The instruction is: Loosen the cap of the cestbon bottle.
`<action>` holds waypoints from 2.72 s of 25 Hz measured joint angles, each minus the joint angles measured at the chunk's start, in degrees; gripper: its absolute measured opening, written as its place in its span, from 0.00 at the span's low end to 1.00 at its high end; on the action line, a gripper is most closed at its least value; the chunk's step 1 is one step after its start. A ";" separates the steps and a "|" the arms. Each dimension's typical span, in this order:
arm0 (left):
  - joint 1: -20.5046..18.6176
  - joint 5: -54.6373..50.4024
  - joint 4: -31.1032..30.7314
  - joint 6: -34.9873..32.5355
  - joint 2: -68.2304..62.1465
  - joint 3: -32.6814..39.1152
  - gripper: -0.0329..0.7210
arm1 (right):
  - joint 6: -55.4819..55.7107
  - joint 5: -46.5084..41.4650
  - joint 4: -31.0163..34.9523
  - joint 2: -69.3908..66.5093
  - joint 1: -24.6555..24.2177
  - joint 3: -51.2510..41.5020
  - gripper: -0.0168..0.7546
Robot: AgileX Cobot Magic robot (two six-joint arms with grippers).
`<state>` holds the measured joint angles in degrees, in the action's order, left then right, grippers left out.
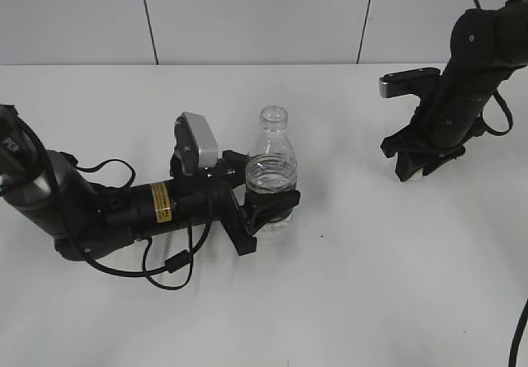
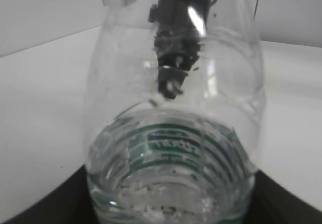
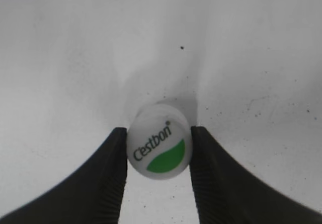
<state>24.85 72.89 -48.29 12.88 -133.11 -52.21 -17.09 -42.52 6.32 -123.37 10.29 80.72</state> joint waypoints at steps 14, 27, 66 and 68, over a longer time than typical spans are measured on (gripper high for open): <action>0.00 0.00 0.02 0.00 0.00 0.00 0.59 | -0.78 0.00 -0.05 0.00 0.00 0.00 0.43; 0.06 0.00 0.07 0.00 0.00 0.00 0.59 | -1.03 0.00 -0.09 0.00 0.00 0.00 0.58; 0.06 -3.62 -1.06 7.41 9.33 0.05 0.75 | -1.47 1.12 -0.16 0.00 0.00 0.00 0.61; 0.06 -3.69 -1.06 9.43 10.93 0.05 0.75 | -1.47 1.12 -0.16 0.00 0.00 0.00 0.61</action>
<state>24.91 69.21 -49.35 22.31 -122.18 -52.16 -18.56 -41.40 6.16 -123.37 10.29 80.72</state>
